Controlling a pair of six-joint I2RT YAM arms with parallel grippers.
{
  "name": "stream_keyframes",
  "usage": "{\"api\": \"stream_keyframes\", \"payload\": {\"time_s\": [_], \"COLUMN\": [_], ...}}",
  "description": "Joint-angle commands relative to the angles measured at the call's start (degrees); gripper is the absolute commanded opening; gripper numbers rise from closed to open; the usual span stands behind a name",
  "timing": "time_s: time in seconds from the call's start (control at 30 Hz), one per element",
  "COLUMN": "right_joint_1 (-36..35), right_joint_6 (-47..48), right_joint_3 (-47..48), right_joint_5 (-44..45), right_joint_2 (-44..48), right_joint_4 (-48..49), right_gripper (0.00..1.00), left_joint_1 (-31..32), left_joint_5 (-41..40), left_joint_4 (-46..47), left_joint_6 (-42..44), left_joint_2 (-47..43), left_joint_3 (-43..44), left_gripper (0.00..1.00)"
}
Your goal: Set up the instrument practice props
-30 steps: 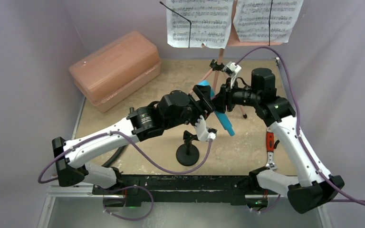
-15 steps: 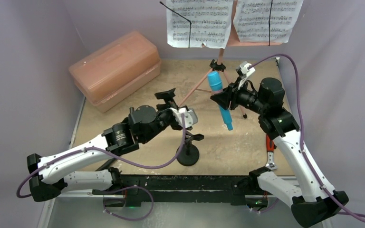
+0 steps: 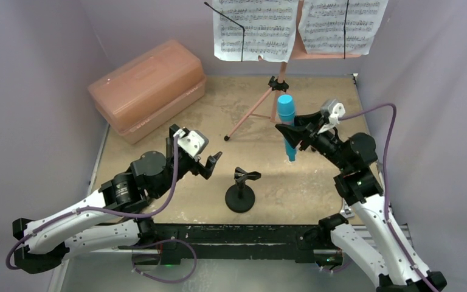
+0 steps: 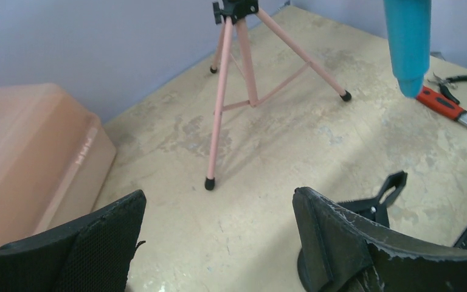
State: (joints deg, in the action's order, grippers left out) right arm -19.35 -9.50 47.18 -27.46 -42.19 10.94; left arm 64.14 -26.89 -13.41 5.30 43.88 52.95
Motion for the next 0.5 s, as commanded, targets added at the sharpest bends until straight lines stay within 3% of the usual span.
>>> {"api": "stream_keyframes", "payload": {"time_s": [0.0, 0.27, 0.47], "right_joint_1": [0.18, 0.19, 0.19], "right_joint_6": [-0.92, -5.6, -8.15], "right_joint_3": [-3.84, -11.1, -12.58], "right_joint_5": [1.37, -2.32, -2.91], "right_joint_2": [4.32, 7.56, 7.88], "right_joint_4": [14.86, 25.36, 28.36], "right_gripper": [0.0, 0.0, 0.0], "left_joint_1": [-0.02, -0.07, -0.06], "left_joint_5": [5.04, 21.44, 29.78], "left_joint_4": [-6.66, -10.67, -11.04], "left_joint_6": [-2.91, 9.16, 16.74], "left_joint_2": [-1.7, -2.25, 4.23], "left_joint_3": [-1.28, -1.8, 0.34], "left_gripper": [0.9, 0.91, 0.92]}}
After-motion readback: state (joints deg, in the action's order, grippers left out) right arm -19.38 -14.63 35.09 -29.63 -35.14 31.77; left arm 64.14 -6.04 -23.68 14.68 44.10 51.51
